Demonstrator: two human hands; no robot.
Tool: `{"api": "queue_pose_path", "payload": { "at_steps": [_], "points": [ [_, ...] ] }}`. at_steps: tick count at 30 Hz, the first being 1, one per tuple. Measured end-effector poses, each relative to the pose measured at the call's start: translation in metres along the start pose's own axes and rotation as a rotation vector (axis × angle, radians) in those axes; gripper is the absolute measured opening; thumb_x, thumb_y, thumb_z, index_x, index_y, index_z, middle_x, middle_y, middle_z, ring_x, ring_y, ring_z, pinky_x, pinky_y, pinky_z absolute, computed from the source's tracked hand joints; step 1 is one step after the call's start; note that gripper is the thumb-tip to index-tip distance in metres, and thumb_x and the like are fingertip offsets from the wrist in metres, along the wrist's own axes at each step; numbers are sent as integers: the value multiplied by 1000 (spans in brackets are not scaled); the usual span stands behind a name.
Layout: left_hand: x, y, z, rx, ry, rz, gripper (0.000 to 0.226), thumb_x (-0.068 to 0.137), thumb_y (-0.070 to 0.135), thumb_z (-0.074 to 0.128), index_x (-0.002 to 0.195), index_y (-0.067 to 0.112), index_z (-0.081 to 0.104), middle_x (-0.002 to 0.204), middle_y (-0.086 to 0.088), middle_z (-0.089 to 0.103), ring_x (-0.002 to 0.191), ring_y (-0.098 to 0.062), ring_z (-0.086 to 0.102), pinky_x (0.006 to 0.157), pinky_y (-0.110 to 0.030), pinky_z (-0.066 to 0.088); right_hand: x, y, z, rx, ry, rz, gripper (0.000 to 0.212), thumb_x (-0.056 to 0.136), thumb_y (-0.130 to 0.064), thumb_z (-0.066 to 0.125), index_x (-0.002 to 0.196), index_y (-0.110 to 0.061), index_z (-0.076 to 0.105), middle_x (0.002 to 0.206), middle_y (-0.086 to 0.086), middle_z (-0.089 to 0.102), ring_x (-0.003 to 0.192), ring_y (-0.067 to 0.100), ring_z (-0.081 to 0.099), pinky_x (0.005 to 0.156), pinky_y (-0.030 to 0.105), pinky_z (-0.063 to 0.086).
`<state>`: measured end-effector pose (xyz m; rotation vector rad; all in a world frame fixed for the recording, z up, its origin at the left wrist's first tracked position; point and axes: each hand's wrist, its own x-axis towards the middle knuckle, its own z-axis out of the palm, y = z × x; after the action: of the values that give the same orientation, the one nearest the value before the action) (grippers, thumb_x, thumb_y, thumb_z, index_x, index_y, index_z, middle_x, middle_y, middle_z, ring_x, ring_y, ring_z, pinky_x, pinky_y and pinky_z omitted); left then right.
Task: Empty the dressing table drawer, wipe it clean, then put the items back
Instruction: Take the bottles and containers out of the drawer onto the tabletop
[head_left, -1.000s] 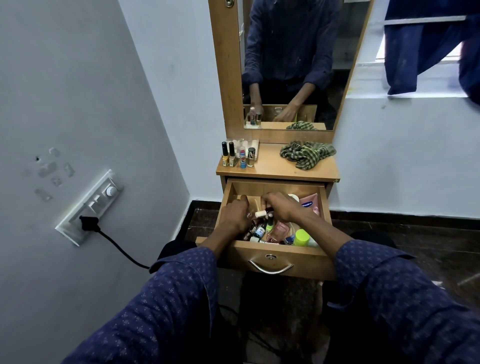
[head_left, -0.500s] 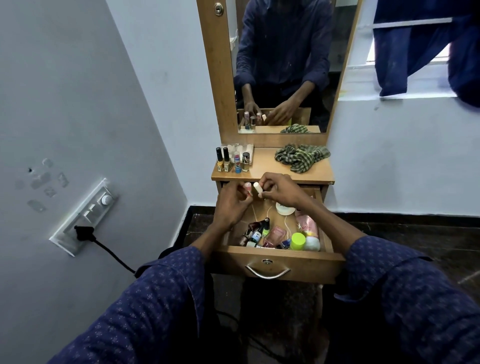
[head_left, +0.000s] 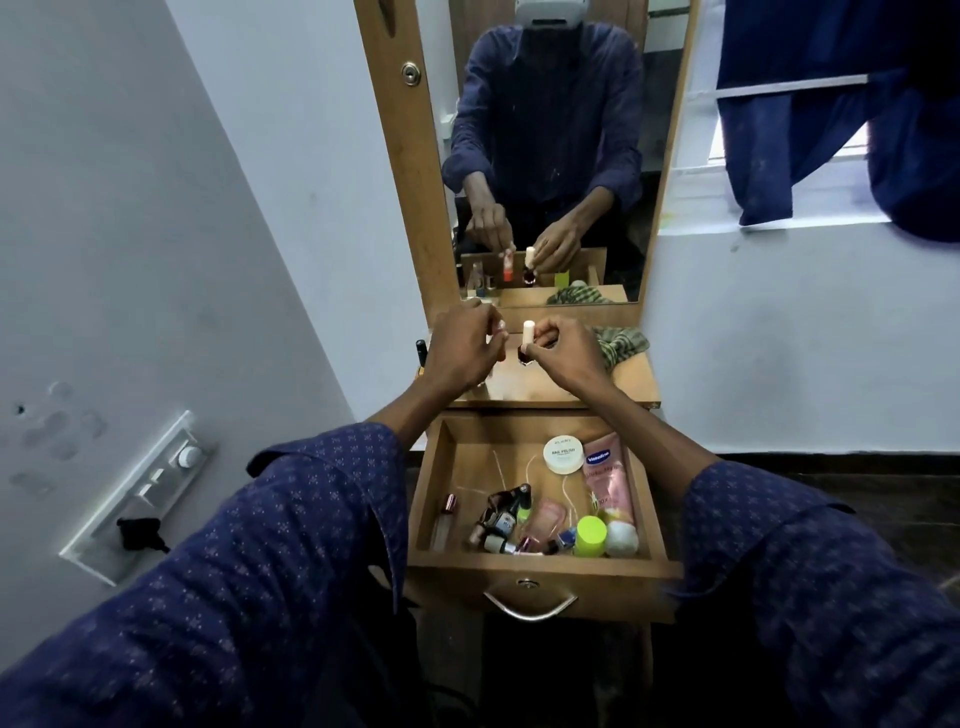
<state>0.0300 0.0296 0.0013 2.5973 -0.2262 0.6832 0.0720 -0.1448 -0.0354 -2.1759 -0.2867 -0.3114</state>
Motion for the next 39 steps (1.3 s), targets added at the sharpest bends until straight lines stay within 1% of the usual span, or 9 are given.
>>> {"api": "queue_pose_path", "payload": {
  "at_steps": [3,7,11,18,22,25,29,35,39],
  "points": [
    [27,-3,-1,-41,-106,-27,1,99,16,69,98,16,70,78,10,71,74,-1,65,78,-37,60,18,1,4,-28,40,13,13,80,-20,83,90,-19,75,77,-5,72,73,13,70,69,38,62],
    [54,-11,9,-2,-145,-65,12,93,12,73,87,21,68,81,6,66,77,-14,64,68,-44,59,39,4,15,-88,54,18,12,81,-20,83,85,-21,71,76,-6,70,71,15,68,66,41,61],
    [73,-18,26,100,-160,-59,5,93,13,71,89,16,72,86,1,69,79,-18,63,55,-30,39,59,11,29,-125,47,24,12,82,-17,83,82,-20,71,75,-4,69,74,15,67,70,42,61],
    [85,-29,42,152,-145,-81,8,94,15,70,89,17,76,88,-1,72,80,-18,60,59,-30,37,71,19,42,-139,64,35,13,81,-20,86,85,-17,74,78,-1,73,76,16,69,71,41,61],
    [82,-34,47,124,-134,-63,8,96,20,69,95,16,76,92,-1,74,86,-19,64,72,-39,55,68,21,45,-193,102,41,16,81,-31,87,84,-23,72,80,-5,73,79,16,69,71,40,60],
    [77,-33,46,115,-123,-71,6,93,21,70,97,18,75,92,0,73,89,-21,63,80,-45,55,64,19,43,-240,106,17,18,83,-34,86,91,-24,74,85,-6,73,83,14,69,72,35,58],
    [73,-30,40,92,-79,-92,8,93,21,72,98,15,72,90,-3,71,82,-22,63,76,-46,56,59,17,35,-244,104,13,24,83,-32,86,98,-21,73,92,-4,72,86,15,67,73,34,57],
    [52,-13,20,114,2,24,12,95,15,72,106,12,69,106,-6,67,91,-17,51,74,-31,42,39,5,19,-242,100,-15,18,81,-26,84,91,-26,69,89,-10,68,83,12,66,72,38,60],
    [20,4,12,42,16,159,11,95,13,71,106,14,70,110,-4,67,96,-17,55,80,-30,48,11,-2,8,-217,-14,-93,9,86,-26,83,91,-24,76,84,-12,70,79,5,66,70,34,59]
  ]
}}
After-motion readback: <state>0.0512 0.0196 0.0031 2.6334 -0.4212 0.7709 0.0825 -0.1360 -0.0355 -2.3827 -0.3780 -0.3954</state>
